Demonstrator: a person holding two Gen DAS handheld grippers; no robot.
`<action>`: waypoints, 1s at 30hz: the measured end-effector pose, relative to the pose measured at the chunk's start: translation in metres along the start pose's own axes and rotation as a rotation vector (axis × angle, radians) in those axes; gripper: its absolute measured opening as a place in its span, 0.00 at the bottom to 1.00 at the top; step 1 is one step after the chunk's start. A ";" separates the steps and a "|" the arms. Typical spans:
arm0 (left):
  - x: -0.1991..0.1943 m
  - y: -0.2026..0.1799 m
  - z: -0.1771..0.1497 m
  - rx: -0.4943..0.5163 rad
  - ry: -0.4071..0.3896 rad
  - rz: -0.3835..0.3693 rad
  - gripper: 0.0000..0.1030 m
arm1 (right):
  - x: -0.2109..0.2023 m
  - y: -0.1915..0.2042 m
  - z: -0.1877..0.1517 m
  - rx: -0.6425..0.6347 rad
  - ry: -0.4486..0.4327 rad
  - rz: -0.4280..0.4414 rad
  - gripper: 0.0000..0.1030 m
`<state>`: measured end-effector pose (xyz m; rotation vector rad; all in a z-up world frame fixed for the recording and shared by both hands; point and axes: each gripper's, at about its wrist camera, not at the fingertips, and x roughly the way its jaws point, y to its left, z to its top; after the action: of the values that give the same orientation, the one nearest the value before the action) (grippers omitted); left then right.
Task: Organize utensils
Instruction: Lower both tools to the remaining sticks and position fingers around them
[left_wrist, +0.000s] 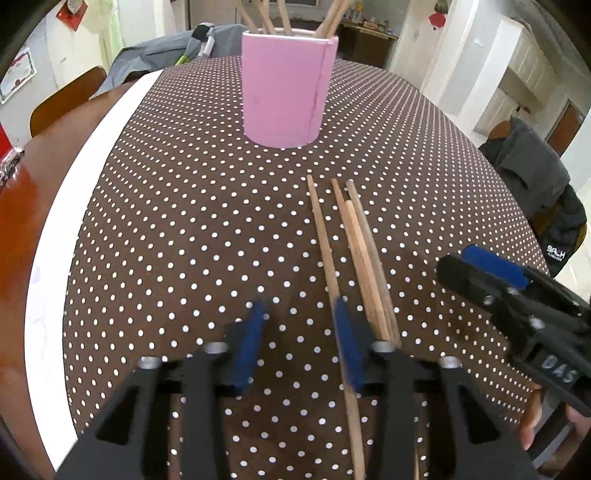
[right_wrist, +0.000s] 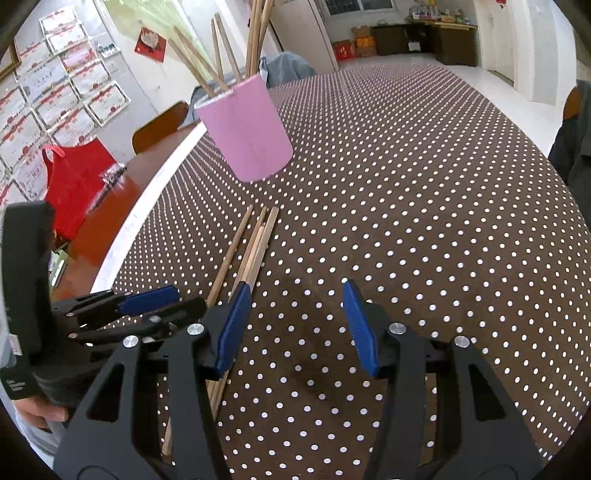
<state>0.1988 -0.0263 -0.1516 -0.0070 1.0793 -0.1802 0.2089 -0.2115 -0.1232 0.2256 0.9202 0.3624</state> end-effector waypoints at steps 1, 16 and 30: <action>0.002 0.002 -0.001 -0.005 0.017 0.022 0.06 | 0.003 0.003 0.001 -0.008 0.016 0.000 0.50; 0.000 0.030 -0.008 -0.093 0.009 -0.084 0.05 | 0.040 0.042 0.014 -0.083 0.118 -0.092 0.39; -0.010 0.032 -0.008 -0.116 -0.002 -0.102 0.06 | 0.063 0.050 0.033 -0.035 0.166 -0.083 0.39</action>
<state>0.1917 0.0071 -0.1501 -0.1663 1.0872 -0.2089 0.2595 -0.1413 -0.1328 0.1255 1.0826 0.3239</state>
